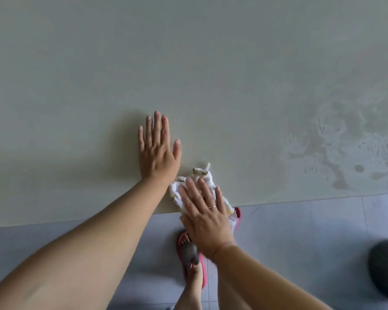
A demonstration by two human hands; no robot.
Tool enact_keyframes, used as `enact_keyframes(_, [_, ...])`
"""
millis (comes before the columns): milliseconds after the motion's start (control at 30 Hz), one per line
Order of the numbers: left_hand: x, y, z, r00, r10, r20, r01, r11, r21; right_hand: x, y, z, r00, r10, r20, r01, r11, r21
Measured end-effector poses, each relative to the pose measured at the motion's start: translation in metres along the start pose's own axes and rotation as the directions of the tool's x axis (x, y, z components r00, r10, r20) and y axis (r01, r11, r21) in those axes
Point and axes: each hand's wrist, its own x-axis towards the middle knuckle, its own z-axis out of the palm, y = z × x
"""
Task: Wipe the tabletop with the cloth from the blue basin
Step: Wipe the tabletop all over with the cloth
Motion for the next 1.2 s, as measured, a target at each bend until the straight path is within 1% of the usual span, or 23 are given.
enact_keyframes(67, [-0.033, -0.006, -0.001, 1.000, 0.003, 0.026, -0.003, 1.000, -0.003, -0.006, 0.032, -0.005, 0.990, -0.137, 0.041, 0.140, 0.986, -0.088])
enact_keyframes(100, [-0.047, -0.009, -0.001, 0.999, 0.014, 0.052, -0.014, 1.000, -0.002, -0.010, 0.052, -0.008, 0.985, -0.164, 0.044, 0.169, 0.976, -0.141])
enact_keyframes(233, [-0.063, -0.019, 0.004, 0.995, 0.015, 0.100, -0.014, 1.000, -0.009, -0.038, 0.121, -0.023, 0.999, -0.052, 0.002, 0.051, 0.977, -0.206])
enact_keyframes(333, [-0.062, -0.018, 0.006, 0.990, 0.011, 0.137, -0.009, 1.000, -0.012, -0.054, 0.136, -0.030, 1.000, 0.026, -0.009, -0.027, 0.980, -0.198])
enact_keyframes(433, [-0.061, -0.017, 0.002, 0.981, -0.004, 0.196, 0.004, 1.000, 0.001, -0.055, 0.127, -0.037, 0.993, 0.115, 0.004, -0.114, 0.992, -0.061])
enact_keyframes(500, [-0.059, -0.016, -0.005, 0.973, -0.026, 0.229, 0.032, 0.999, -0.020, -0.051, 0.115, -0.048, 0.973, 0.229, 0.036, -0.231, 0.953, 0.196])
enact_keyframes(533, [-0.058, -0.013, -0.009, 0.968, -0.047, 0.247, 0.056, 0.998, -0.032, -0.048, 0.109, -0.058, 0.948, 0.309, 0.075, -0.313, 0.863, 0.397])
enact_keyframes(567, [-0.057, -0.008, -0.014, 0.962, -0.067, 0.266, 0.083, 0.995, -0.049, -0.043, 0.103, -0.070, 0.904, 0.402, 0.144, -0.401, 0.682, 0.611])
enact_keyframes(600, [-0.056, -0.002, -0.021, 0.956, -0.081, 0.281, 0.109, 0.990, -0.086, -0.038, 0.097, -0.084, 0.846, 0.477, 0.239, -0.460, 0.426, 0.779])
enact_keyframes(633, [-0.056, 0.008, -0.028, 0.951, -0.089, 0.296, 0.143, 0.976, -0.166, -0.031, 0.094, -0.099, 0.785, 0.518, 0.340, -0.477, 0.155, 0.865])
enact_keyframes(667, [-0.055, 0.018, -0.036, 0.944, -0.097, 0.314, 0.195, 0.934, -0.298, -0.026, 0.094, -0.111, 0.740, 0.497, 0.453, -0.468, -0.104, 0.878])
enact_keyframes(700, [-0.055, 0.030, -0.044, 0.932, -0.109, 0.344, 0.268, 0.847, -0.458, -0.021, 0.094, -0.122, 0.729, 0.413, 0.546, -0.431, -0.343, 0.835])
enact_keyframes(733, [-0.056, 0.044, -0.053, 0.906, -0.123, 0.406, 0.364, 0.717, -0.594, -0.017, 0.094, -0.133, 0.745, 0.305, 0.593, -0.392, -0.519, 0.760])
enact_keyframes(800, [-0.058, 0.070, -0.071, 0.779, -0.051, 0.624, 0.596, 0.365, -0.715, -0.009, 0.088, -0.150, 0.813, 0.128, 0.568, -0.337, -0.691, 0.639])
enact_keyframes(833, [-0.059, 0.081, -0.078, 0.691, 0.061, 0.720, 0.706, 0.157, -0.691, -0.005, 0.082, -0.155, 0.843, 0.063, 0.534, -0.317, -0.744, 0.588])
enact_keyframes(867, [-0.060, 0.090, -0.083, 0.615, 0.181, 0.767, 0.784, -0.035, -0.620, -0.002, 0.077, -0.157, 0.865, 0.026, 0.502, -0.297, -0.779, 0.552])
enact_keyframes(900, [-0.061, 0.097, -0.085, 0.578, 0.273, 0.769, 0.816, -0.180, -0.549, 0.001, 0.072, -0.159, 0.879, 0.019, 0.477, -0.276, -0.795, 0.541])
enact_keyframes(933, [-0.061, 0.102, -0.087, 0.567, 0.335, 0.753, 0.822, -0.284, -0.493, 0.004, 0.069, -0.160, 0.881, 0.042, 0.471, -0.260, -0.788, 0.558])
enact_keyframes(967, [-0.061, 0.107, -0.087, 0.565, 0.358, 0.744, 0.820, -0.347, -0.455, 0.007, 0.067, -0.161, 0.881, 0.077, 0.467, -0.249, -0.764, 0.595])
enact_keyframes(1000, [-0.063, 0.112, -0.088, 0.563, 0.348, 0.750, 0.817, -0.371, -0.441, 0.008, 0.068, -0.161, 0.882, 0.112, 0.457, -0.241, -0.726, 0.644])
enact_keyframes(1100, [-0.066, 0.122, -0.081, 0.560, 0.267, 0.784, 0.817, -0.335, -0.469, 0.008, 0.078, -0.165, 0.876, 0.167, 0.453, -0.273, -0.601, 0.751])
enact_keyframes(1167, [-0.065, 0.127, -0.075, 0.561, 0.247, 0.790, 0.813, -0.343, -0.470, 0.007, 0.092, -0.163, 0.812, 0.283, 0.510, -0.324, -0.508, 0.798])
enact_keyframes(1200, [-0.063, 0.129, -0.073, 0.572, 0.231, 0.787, 0.805, -0.345, -0.484, 0.006, 0.102, -0.161, 0.774, 0.374, 0.511, -0.349, -0.422, 0.837])
